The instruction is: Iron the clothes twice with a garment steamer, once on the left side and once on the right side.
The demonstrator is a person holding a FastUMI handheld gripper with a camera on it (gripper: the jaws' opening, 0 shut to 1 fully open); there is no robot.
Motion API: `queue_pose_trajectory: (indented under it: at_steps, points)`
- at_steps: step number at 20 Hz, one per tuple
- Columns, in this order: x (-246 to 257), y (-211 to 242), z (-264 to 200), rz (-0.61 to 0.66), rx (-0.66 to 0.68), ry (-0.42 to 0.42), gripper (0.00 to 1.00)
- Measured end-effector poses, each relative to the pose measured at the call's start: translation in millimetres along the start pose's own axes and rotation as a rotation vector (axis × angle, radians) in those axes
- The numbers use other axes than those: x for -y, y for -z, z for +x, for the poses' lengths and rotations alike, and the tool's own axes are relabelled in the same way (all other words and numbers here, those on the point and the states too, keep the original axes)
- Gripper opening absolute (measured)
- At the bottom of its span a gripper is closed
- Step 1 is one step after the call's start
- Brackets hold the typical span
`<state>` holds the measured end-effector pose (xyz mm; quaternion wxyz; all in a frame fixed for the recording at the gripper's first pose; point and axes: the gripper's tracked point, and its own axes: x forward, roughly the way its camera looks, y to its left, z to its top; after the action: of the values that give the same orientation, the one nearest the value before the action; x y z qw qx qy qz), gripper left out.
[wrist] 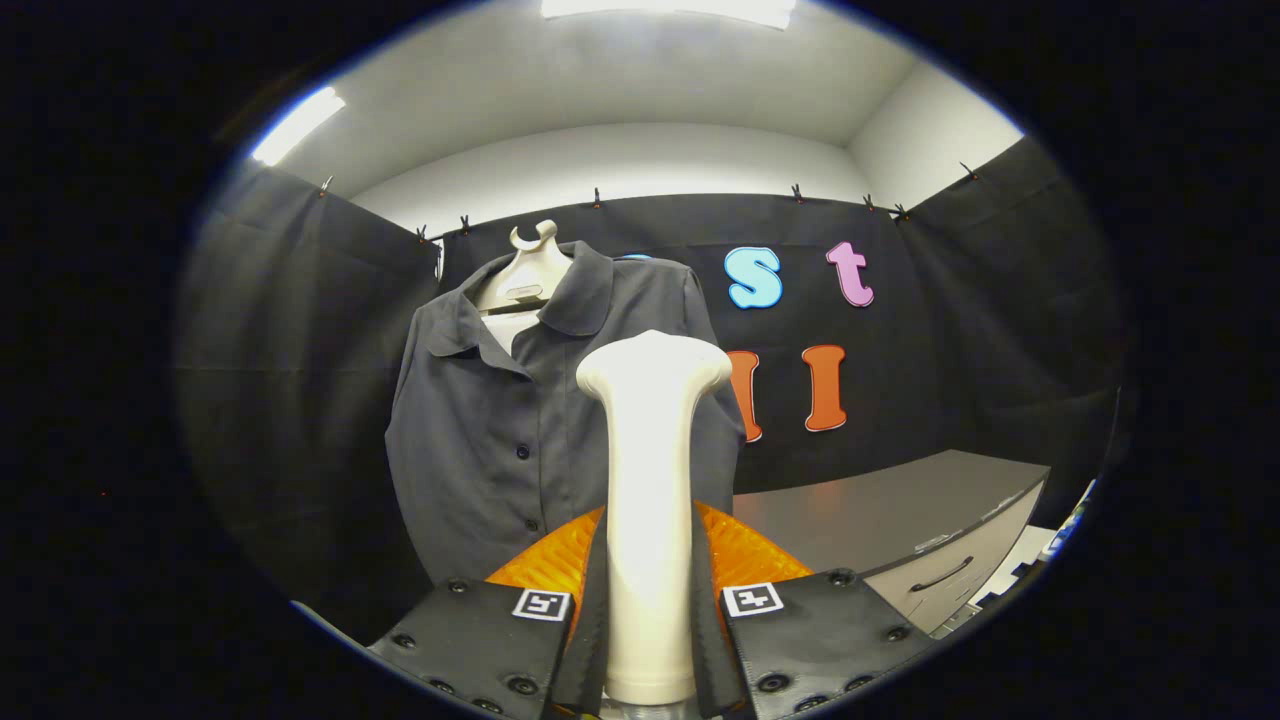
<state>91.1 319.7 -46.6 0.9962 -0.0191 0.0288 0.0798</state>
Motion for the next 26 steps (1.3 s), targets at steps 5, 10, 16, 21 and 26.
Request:
queue_pose_trajectory:
  at_steps: [5, 10, 16, 21, 26]
  points:
    - [-17.7, 3.7, 29.4, 0.015, -0.009, -0.008, 0.42]
    - [-19.1, 13.3, 53.1, 0.044, -0.027, 0.000, 0.41]
    - [-15.7, 23.0, 62.1, -0.003, -0.031, 0.033, 0.42]
    - [-24.4, 41.8, 52.7, -0.023, -0.051, 0.021, 0.42]
    - [-24.6, 63.7, 32.1, -0.008, -0.079, 0.045, 0.42]
